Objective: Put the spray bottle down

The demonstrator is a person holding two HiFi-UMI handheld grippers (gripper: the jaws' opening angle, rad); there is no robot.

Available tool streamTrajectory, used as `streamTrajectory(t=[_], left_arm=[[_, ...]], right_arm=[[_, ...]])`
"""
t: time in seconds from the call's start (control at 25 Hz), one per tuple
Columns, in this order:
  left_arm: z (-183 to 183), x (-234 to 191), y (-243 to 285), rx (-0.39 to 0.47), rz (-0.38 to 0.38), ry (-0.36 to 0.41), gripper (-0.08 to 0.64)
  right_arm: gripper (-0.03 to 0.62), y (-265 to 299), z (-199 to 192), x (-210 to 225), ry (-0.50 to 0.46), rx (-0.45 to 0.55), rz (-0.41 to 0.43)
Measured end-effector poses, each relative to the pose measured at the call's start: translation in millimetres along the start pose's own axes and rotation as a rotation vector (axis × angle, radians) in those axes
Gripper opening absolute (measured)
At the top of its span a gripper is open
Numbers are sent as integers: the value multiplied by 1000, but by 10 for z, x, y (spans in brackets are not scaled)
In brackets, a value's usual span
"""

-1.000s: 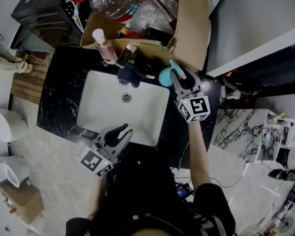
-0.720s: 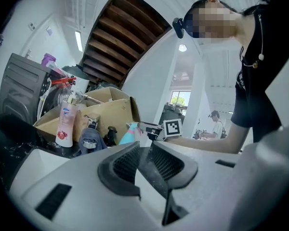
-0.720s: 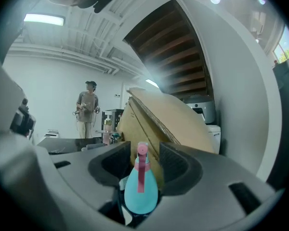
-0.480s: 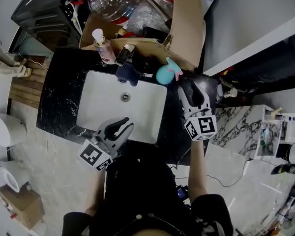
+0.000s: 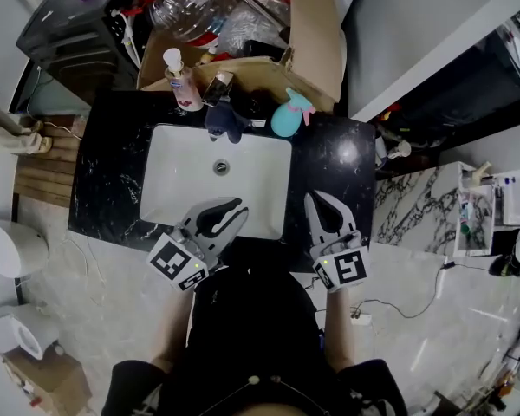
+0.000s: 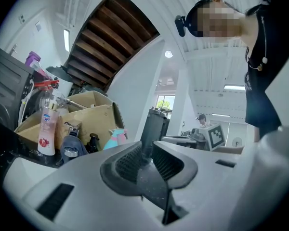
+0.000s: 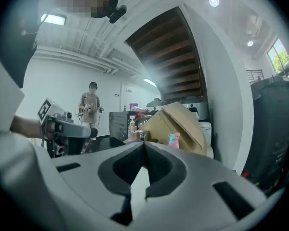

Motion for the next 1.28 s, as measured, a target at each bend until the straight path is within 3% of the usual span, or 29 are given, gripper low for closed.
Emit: streamTrajectory(t=[0.24,0.4,0.6,1.28], left_arm=[[-25,85,-70,12,-36,14,71],[6,152,-130,50,-14,25,71],[62,186,-166,95,33,22,69],[68,275,-117,128,66,-11,56]], right_arm=[[3,-288,22,-276,90,46,-52],[2,-414,62,-340,130,92,-85],[2,-452,126,-360,141,105,-76],[2,-577,241,-154,117,147,-45]])
Point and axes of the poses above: the fingertips, and each gripper's own axes: y forward along the fingers, x to its right, z out of its top, the point moved 9 cm from there along -y, backward along the fingers, and after that the axes turned 8 degrees about -y, right-handed, at the moved point
